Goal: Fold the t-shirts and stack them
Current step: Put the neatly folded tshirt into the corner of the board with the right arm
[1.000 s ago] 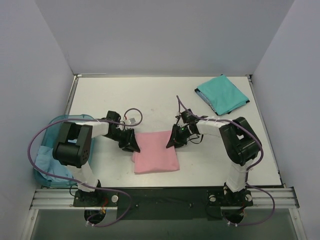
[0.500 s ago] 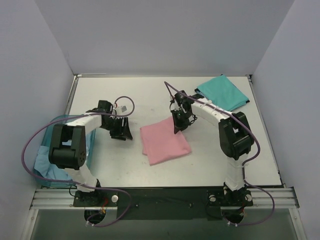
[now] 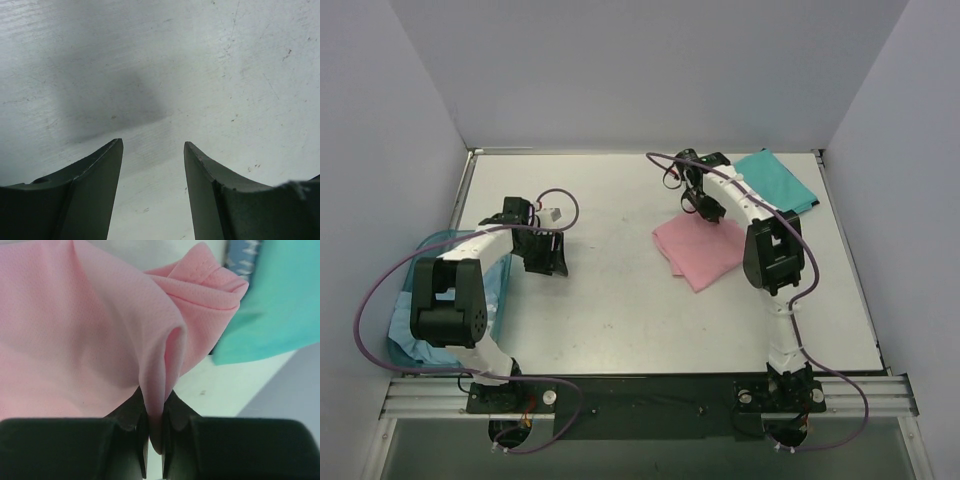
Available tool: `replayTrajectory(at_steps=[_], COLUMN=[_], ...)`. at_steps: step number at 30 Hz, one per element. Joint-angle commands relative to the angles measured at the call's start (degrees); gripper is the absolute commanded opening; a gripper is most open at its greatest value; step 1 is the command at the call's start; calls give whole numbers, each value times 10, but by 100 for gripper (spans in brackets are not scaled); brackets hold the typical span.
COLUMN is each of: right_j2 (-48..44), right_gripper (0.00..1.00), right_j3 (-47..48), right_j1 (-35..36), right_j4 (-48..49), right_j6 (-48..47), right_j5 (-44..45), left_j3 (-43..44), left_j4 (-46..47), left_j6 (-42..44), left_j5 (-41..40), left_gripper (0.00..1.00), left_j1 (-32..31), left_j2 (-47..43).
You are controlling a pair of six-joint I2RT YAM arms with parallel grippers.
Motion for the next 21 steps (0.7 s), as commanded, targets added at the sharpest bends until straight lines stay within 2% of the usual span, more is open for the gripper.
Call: replayTrajectory(at_steps=[1, 6, 9, 11, 21], right_j2=[22, 24, 14, -1, 22], right_gripper=[0, 0, 0, 0, 0], right_j3=[80, 124, 139, 117, 131], right_j1=[-19, -44, -49, -49, -50], right_j4=[-44, -6, -2, 9, 48], right_j6=[-106, -152, -146, -143, -184], right_j5=[128, 137, 94, 70, 96], left_j3=[17, 19, 21, 21, 17], left_j4=[-9, -7, -7, -5, -3], left_j6=[23, 25, 29, 29, 32], left_j5=[-20, -31, -35, -37, -34], left_gripper=[62, 62, 62, 62, 62], left_j1=[1, 0, 0, 0, 0], left_j2=[-18, -11, -7, -6, -6])
